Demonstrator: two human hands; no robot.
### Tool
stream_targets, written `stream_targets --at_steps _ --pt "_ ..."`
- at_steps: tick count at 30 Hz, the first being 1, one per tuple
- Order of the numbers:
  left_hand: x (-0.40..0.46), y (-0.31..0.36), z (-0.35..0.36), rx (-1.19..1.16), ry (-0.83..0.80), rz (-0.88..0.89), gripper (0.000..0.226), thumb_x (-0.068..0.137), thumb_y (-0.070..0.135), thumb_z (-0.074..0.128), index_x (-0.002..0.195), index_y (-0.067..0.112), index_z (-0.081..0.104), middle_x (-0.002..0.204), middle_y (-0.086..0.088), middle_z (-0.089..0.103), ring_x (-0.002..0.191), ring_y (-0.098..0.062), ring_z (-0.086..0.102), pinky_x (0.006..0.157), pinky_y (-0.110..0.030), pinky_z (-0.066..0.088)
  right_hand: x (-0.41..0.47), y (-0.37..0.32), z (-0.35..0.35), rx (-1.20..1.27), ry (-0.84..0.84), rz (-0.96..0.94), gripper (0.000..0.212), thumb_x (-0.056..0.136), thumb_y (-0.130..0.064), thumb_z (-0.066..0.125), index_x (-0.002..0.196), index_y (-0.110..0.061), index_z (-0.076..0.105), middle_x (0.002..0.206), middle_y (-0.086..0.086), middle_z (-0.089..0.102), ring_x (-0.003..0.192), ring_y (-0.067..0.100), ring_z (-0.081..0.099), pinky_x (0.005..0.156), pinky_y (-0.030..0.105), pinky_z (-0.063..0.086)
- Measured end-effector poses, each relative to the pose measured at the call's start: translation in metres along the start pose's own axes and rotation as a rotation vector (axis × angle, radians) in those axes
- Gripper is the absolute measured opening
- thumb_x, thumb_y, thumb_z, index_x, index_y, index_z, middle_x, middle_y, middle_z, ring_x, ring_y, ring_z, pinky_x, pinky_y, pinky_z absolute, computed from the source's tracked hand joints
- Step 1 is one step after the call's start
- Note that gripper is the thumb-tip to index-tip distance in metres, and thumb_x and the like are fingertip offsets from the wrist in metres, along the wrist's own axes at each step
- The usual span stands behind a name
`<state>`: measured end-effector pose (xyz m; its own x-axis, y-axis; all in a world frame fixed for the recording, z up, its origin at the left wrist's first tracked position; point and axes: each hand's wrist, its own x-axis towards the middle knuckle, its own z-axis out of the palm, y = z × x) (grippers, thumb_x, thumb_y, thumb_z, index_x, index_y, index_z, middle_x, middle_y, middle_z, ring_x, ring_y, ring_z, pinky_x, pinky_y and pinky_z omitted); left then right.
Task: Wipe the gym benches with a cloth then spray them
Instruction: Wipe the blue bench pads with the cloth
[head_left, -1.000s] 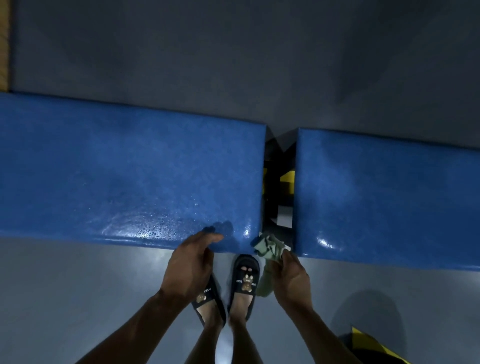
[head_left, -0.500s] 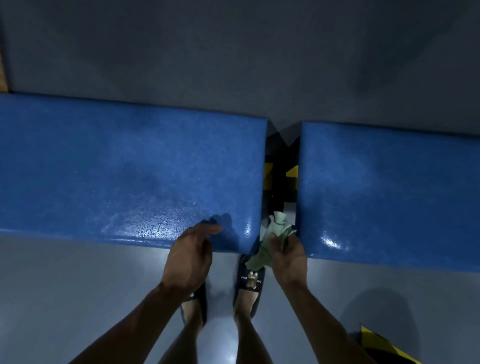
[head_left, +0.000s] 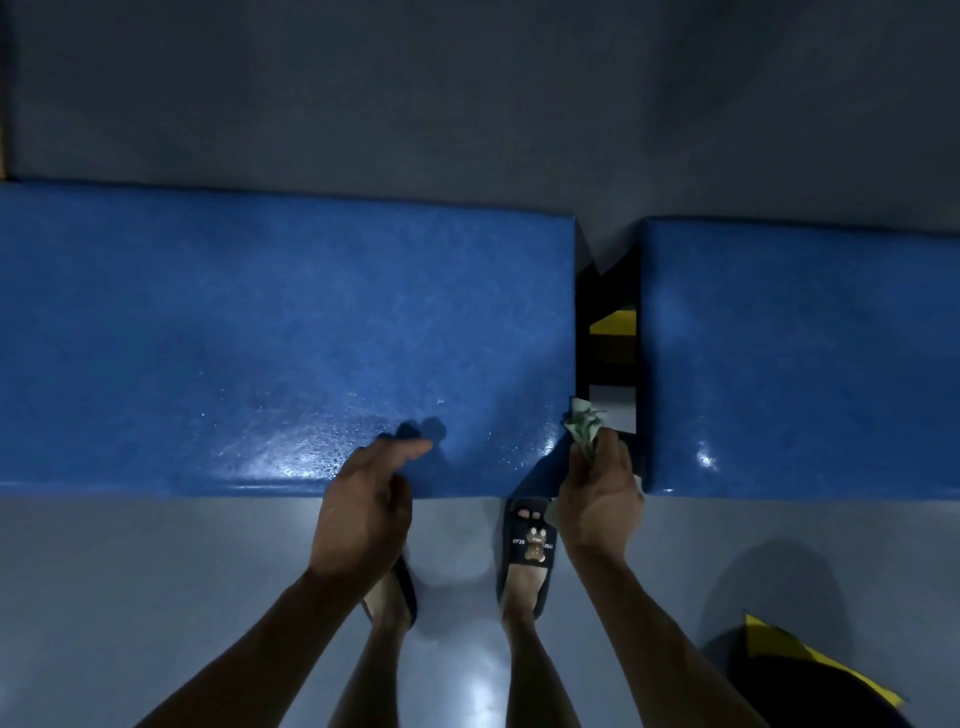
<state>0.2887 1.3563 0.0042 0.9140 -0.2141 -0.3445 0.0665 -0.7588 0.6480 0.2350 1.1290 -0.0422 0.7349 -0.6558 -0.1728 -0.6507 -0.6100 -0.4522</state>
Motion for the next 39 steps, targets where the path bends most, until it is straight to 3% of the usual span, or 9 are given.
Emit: stream_targets --at_steps 4,8,12,16,23,27,33,35,39 --pt "0.002 -0.013 -0.010 0.002 -0.014 0.005 0.050 0.086 -0.006 0.050 0.120 0.028 0.064 0.116 0.011 0.065 0.107 -0.004 0.056 0.090 -0.007 0.038 -0.011 -0.017 0.003 -0.036 0.045 -0.022 0.014 0.096 -0.020 0.047 0.105 -0.010 0.053 0.090 0.007 0.058 0.070 0.026 0.061 0.058 0.031 0.046" --pt "0.005 -0.020 -0.013 0.007 -0.021 0.051 0.046 0.089 -0.001 0.049 0.123 0.027 0.061 0.113 0.007 0.066 0.105 -0.013 0.059 0.089 -0.032 0.051 -0.036 -0.047 0.011 0.011 -0.048 -0.100 0.019 0.093 -0.016 0.051 0.112 -0.017 0.053 0.099 0.006 0.062 0.076 0.026 0.062 0.062 0.033 0.050" --pt "0.010 -0.020 -0.016 0.003 0.012 0.107 0.045 0.084 0.006 0.046 0.122 0.025 0.061 0.111 0.007 0.063 0.101 -0.014 0.058 0.086 -0.030 0.048 -0.074 -0.111 0.041 -0.007 -0.192 -0.432 0.029 0.083 -0.009 0.060 0.111 -0.018 0.058 0.099 0.001 0.065 0.075 0.018 0.064 0.058 0.021 0.044" --pt "0.016 -0.024 -0.026 0.029 0.052 0.079 0.044 0.083 0.008 0.042 0.120 0.022 0.061 0.111 0.007 0.062 0.104 -0.015 0.057 0.089 -0.034 0.048 -0.055 -0.100 0.033 -0.083 -0.254 -0.522 0.030 0.082 -0.020 0.062 0.112 -0.021 0.056 0.096 0.000 0.061 0.066 0.021 0.064 0.049 0.024 0.046" --pt "0.013 -0.021 -0.023 0.004 0.062 0.033 0.049 0.084 -0.011 0.046 0.117 0.020 0.063 0.111 0.015 0.057 0.108 -0.008 0.054 0.092 -0.008 0.035 0.017 0.000 -0.026 -0.070 -0.088 -0.216 0.027 0.089 -0.033 0.040 0.103 -0.012 0.051 0.096 0.008 0.054 0.073 0.034 0.059 0.054 0.042 0.050" --pt "0.010 -0.024 -0.020 -0.011 0.082 0.040 0.046 0.084 -0.007 0.044 0.119 0.018 0.062 0.113 0.009 0.060 0.108 -0.012 0.053 0.092 -0.021 0.039 -0.008 -0.029 0.002 -0.034 -0.011 0.046 0.026 0.088 -0.014 0.053 0.114 -0.013 0.051 0.105 0.011 0.054 0.079 0.037 0.061 0.061 0.043 0.051" --pt "0.010 -0.038 -0.021 0.051 0.107 0.066 0.043 0.082 0.005 0.041 0.118 0.017 0.062 0.112 0.001 0.060 0.102 -0.018 0.054 0.088 -0.027 0.042 -0.086 -0.117 0.053 -0.047 -0.290 -0.498 0.040 0.082 -0.015 0.065 0.119 -0.023 0.054 0.113 0.002 0.059 0.071 0.018 0.065 0.054 0.025 0.050" --pt "0.011 -0.040 -0.024 0.065 0.106 0.056 0.041 0.083 0.008 0.040 0.117 0.017 0.062 0.111 0.001 0.060 0.101 -0.017 0.055 0.086 -0.028 0.043 -0.084 -0.119 0.052 -0.059 -0.413 -0.561 0.044 0.081 -0.020 0.067 0.121 -0.025 0.050 0.114 0.002 0.057 0.074 0.021 0.066 0.055 0.029 0.055" --pt "0.010 -0.038 -0.028 0.043 0.101 0.047 0.045 0.079 0.005 0.038 0.116 0.015 0.063 0.113 0.002 0.060 0.105 -0.016 0.054 0.090 -0.025 0.041 -0.033 -0.068 0.014 -0.153 -0.332 -0.472 0.039 0.086 -0.034 0.055 0.123 -0.024 0.045 0.107 0.005 0.055 0.065 0.029 0.065 0.050 0.039 0.055"
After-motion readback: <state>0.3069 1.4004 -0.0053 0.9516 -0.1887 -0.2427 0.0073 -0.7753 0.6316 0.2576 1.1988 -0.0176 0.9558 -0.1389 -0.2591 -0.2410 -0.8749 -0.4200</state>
